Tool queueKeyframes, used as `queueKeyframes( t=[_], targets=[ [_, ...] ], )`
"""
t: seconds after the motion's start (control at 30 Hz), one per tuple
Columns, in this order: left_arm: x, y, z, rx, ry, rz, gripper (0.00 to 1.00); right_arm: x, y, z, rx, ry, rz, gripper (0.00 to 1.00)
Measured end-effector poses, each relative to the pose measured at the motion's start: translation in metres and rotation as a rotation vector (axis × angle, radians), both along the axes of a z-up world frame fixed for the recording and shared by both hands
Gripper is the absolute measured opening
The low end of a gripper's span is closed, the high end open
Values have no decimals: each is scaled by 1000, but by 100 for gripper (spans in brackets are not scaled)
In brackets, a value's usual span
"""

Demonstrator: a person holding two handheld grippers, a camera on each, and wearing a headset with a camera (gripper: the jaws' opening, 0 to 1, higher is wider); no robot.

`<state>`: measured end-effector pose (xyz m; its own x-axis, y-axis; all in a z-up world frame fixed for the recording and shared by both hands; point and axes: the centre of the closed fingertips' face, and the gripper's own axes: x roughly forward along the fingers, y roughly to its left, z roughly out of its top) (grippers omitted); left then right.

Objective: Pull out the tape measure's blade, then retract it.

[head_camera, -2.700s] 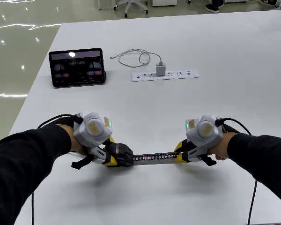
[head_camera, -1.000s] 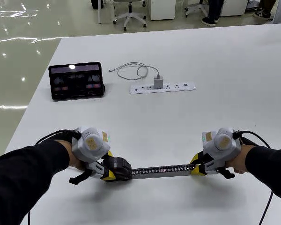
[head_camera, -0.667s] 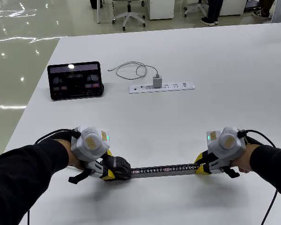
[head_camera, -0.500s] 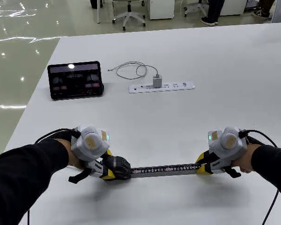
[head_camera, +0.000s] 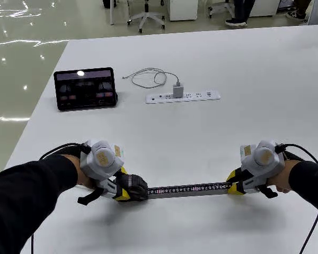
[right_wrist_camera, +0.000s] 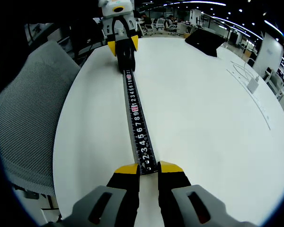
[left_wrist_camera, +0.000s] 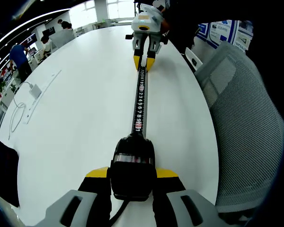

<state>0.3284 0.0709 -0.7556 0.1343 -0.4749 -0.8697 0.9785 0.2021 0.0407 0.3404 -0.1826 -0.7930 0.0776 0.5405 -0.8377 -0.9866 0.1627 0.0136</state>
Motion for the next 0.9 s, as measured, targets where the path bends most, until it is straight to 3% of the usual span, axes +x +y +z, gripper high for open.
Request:
queueKeyframes(
  t=[0.9],
  targets=[
    [0,-1,0,-13,-5,5,29,-1,-1,0,-9,30,21,10]
  ],
)
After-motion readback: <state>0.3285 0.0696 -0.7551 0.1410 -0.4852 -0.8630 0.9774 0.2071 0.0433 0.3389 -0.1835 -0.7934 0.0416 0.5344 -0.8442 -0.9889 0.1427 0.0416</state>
